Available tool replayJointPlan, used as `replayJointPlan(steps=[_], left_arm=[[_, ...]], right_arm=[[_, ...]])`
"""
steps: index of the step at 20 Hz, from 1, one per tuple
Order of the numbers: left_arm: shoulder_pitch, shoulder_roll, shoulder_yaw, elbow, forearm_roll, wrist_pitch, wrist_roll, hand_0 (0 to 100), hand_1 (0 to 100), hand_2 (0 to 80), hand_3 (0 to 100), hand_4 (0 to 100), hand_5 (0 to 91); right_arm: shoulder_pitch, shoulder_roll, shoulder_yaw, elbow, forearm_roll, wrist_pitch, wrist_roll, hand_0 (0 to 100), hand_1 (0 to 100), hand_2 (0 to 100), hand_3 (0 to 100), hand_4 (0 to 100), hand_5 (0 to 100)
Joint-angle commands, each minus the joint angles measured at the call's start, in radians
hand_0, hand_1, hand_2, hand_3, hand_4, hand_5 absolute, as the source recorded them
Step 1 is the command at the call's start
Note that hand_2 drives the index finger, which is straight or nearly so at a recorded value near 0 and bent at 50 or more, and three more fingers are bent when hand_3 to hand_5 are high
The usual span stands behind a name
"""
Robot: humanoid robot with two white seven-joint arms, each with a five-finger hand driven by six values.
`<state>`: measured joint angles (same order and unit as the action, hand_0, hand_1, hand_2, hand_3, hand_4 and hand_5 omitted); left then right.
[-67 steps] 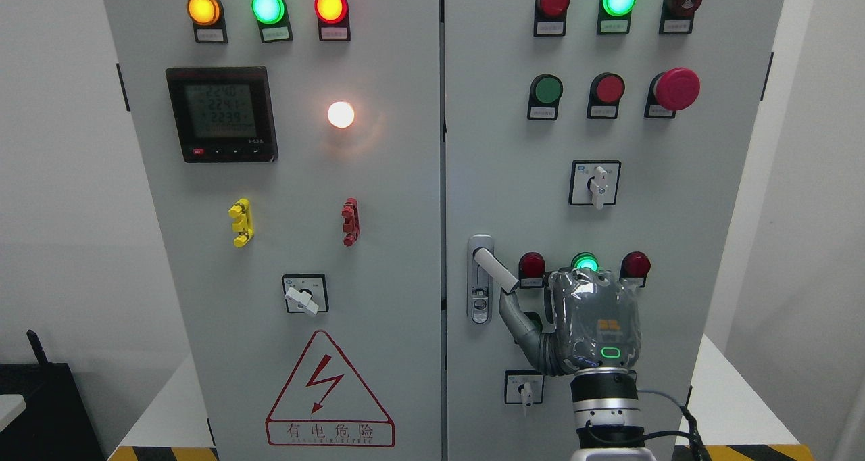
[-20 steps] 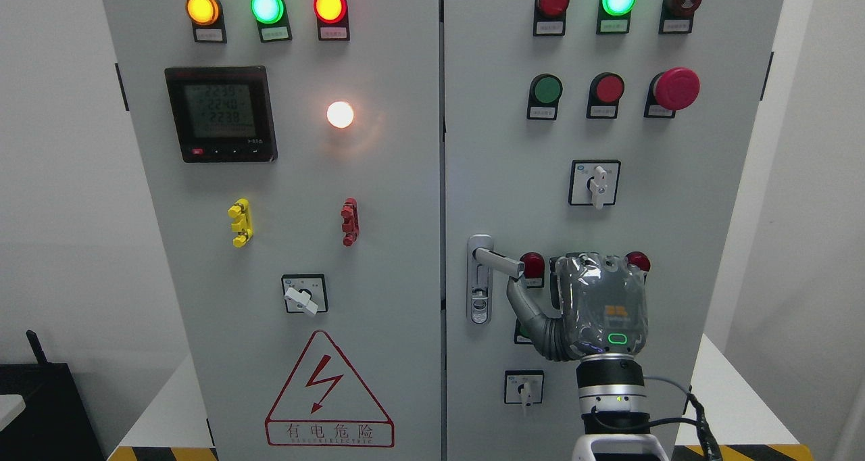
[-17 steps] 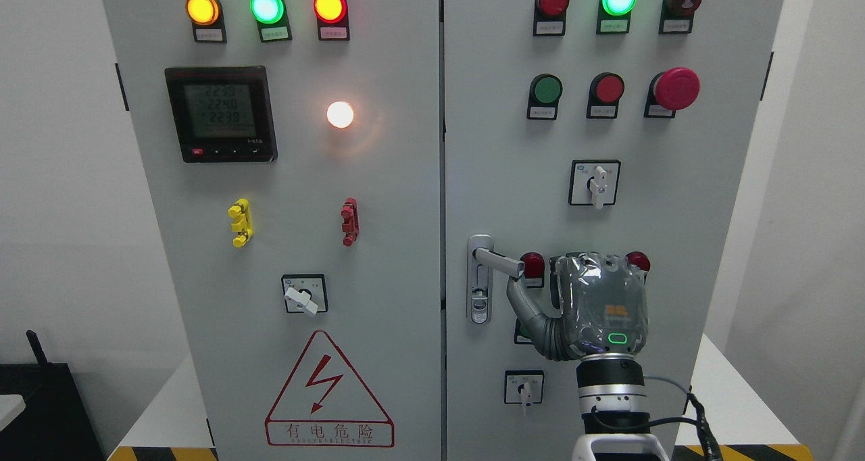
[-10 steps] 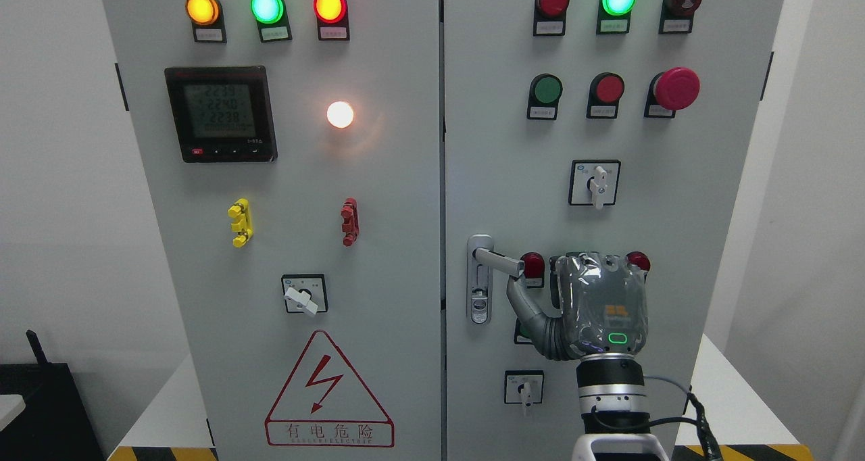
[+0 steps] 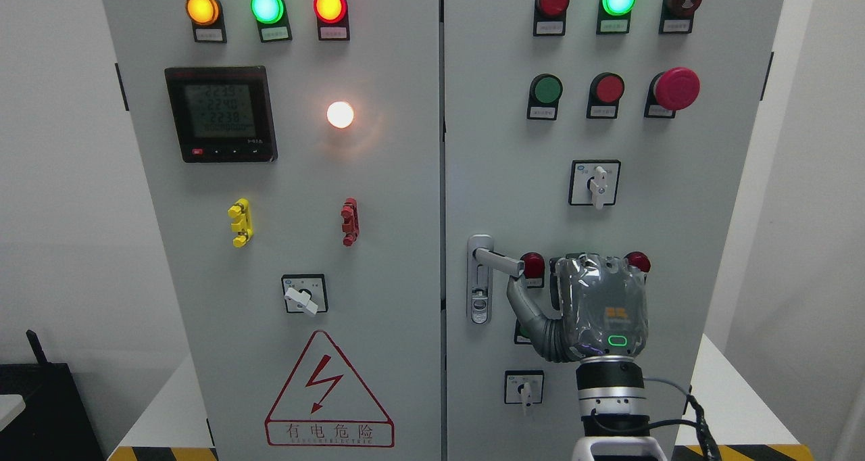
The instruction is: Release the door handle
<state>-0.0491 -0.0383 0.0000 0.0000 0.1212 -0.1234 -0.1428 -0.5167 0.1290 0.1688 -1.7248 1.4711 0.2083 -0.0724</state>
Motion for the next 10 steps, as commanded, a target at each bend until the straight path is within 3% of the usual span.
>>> replayJointPlan(steps=[1, 10], left_arm=[[0.000, 0.000, 0.011, 0.017, 0.000, 0.002, 0.000, 12, 39, 0.0, 0, 0, 0.0], [0.000, 0.000, 0.011, 0.017, 0.000, 0.002, 0.000, 12, 39, 0.0, 0, 0, 0.0]], right_arm=[[0.017, 0.003, 0.011, -0.002, 0.000, -0.003, -0.003, 42, 13, 100, 100, 100, 98], [0.058, 0.000, 0.014, -0.047, 0.000, -0.006, -0.004, 42, 13, 100, 100, 100, 98]])
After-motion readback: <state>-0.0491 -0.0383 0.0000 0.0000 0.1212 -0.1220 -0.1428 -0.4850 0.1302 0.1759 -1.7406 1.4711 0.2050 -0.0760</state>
